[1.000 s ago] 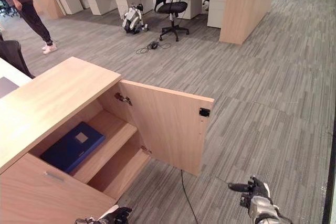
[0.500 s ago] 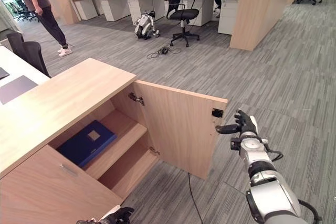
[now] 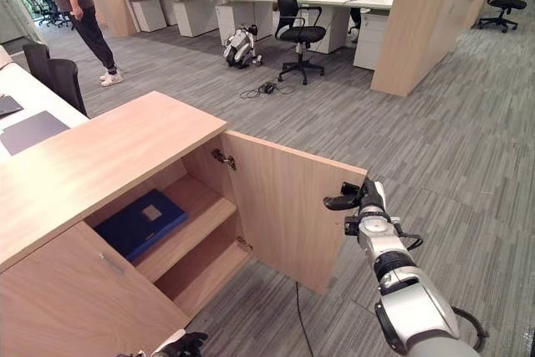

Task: Put the empty folder in the office cabinet

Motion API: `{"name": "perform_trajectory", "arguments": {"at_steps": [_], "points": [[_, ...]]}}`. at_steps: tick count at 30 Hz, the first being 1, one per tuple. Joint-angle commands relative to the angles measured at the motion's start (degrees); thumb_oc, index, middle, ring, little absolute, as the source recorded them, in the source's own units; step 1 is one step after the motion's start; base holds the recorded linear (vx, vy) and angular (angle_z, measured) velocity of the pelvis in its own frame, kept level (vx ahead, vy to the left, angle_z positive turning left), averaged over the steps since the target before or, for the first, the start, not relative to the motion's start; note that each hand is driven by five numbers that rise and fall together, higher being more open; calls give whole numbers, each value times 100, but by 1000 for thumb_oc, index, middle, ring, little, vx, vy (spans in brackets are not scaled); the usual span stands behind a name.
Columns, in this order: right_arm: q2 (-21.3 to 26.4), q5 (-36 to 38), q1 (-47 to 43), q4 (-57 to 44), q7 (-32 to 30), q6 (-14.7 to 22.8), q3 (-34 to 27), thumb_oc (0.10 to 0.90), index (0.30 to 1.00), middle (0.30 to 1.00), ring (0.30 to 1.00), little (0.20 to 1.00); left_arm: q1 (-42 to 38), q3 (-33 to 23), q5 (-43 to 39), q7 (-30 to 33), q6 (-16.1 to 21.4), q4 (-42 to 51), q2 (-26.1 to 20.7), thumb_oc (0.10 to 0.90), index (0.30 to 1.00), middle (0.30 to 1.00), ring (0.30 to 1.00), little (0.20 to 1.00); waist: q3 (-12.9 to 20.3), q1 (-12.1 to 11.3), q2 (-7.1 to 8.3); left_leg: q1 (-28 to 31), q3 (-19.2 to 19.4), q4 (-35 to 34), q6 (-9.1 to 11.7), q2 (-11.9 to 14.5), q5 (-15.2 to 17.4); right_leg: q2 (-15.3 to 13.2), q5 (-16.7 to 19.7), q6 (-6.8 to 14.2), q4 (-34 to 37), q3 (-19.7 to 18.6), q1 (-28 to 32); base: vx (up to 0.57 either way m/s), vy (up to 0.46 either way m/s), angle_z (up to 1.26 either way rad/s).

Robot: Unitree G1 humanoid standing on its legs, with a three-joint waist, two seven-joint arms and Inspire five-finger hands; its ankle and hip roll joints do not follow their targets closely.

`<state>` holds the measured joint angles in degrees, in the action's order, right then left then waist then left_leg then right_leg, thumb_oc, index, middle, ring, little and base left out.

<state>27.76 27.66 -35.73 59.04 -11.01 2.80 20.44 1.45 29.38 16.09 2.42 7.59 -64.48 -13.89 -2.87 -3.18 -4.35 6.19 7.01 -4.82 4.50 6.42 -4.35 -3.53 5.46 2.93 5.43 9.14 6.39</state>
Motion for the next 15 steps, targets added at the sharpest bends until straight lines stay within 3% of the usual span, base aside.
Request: {"name": "perform_trajectory", "arguments": {"at_steps": [1, 6, 8, 12, 15], "points": [[-277, -86, -446, -1514, 399, 823, 138, 800, 900, 900, 900, 900, 308, 577, 253, 56, -91, -397, 177, 800, 900, 900, 900, 900, -132, -278, 476, 47, -157, 75, 29, -227, 429, -251, -874, 471, -180, 100, 220, -26, -25, 24], [-76, -62, 1665, -3595, 800, 1082, -298, 800, 900, 900, 900, 900, 305, 152, 404, 167, -72, -222, 145, 800, 900, 900, 900, 900, -194, -277, 534, -158, -426, 92, 90, -212, 322, -272, -840, 458, -134, 337, 170, -61, -56, 37], [316, -300, 2510, -4505, 1340, 1044, -222, 800, 900, 900, 900, 900, 365, -7, 631, 111, -30, -103, 47, 800, 900, 900, 900, 900, -225, -324, 553, -273, -642, 88, 170, -187, 256, -286, -857, 444, -107, 498, 162, -56, -103, 68], [1311, -498, 2820, -5698, 2502, 986, 427, 800, 900, 900, 900, 900, 717, -7, 1106, -278, 156, 301, -245, 800, 900, 900, 900, 900, -323, -620, 544, -464, -943, 168, 332, -96, 115, -280, -926, 431, -68, 854, 240, -44, -106, 78], [1110, 46, 2253, -5774, 2602, 1003, 790, 800, 900, 900, 900, 900, 731, 1, 1108, -298, 196, 431, -425, 800, 900, 900, 900, 900, -575, -863, 485, -1059, -1031, 595, 542, -17, -94, -386, -942, 431, -57, 1289, 246, -237, -10, 75]]}}
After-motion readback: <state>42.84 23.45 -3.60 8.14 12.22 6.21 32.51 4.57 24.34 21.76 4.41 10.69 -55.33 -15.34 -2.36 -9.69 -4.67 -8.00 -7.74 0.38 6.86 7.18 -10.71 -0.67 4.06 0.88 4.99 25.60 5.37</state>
